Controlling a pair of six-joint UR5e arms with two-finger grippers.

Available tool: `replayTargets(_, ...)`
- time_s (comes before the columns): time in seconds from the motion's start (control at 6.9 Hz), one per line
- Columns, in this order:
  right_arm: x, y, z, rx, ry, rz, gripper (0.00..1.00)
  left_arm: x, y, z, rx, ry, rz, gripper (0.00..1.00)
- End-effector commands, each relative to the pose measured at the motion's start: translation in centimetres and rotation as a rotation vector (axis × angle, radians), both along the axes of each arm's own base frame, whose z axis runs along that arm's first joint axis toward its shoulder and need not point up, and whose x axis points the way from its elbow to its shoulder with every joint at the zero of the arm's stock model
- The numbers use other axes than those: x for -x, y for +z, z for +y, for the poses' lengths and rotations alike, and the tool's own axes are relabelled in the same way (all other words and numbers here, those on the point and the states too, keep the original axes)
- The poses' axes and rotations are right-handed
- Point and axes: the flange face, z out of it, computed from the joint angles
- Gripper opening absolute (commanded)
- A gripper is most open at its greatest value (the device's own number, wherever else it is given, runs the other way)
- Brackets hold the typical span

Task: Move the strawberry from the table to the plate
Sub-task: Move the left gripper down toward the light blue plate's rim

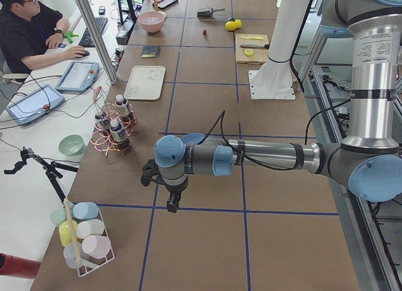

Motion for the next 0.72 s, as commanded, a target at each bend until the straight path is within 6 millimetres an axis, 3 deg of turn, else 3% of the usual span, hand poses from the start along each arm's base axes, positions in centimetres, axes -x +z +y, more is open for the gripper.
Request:
replayTargets(0.0,0.0,0.0,0.0,0.002,0.000,0.000,1.00,0.0,-0.1,0.0,-0.003,0.000,0.000,1.00)
replayTargets(0.58,0.2,-1.4,-0.9,-0.028,0.002,-0.001,1.00,0.0,-2.4,-0.5,-0.070,0.009,-0.004,1.00)
